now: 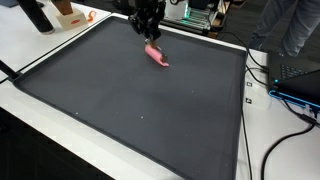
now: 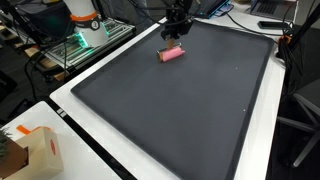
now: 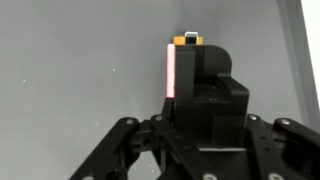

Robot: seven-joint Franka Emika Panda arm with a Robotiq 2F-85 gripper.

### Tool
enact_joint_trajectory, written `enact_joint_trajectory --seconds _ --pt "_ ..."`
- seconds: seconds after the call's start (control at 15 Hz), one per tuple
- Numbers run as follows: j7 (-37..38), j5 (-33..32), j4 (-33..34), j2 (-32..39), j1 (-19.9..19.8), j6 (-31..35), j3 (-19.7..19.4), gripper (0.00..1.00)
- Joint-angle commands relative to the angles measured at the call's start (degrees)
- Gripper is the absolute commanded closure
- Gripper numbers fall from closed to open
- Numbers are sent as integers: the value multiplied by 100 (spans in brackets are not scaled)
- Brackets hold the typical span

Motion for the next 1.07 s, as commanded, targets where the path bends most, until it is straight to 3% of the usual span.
enact_joint_trajectory --seconds 0.0,1.0 --pt "605 -413 -87 180 5 -324 -108 76" --pt "540 107 161 284 -78 225 -47 76"
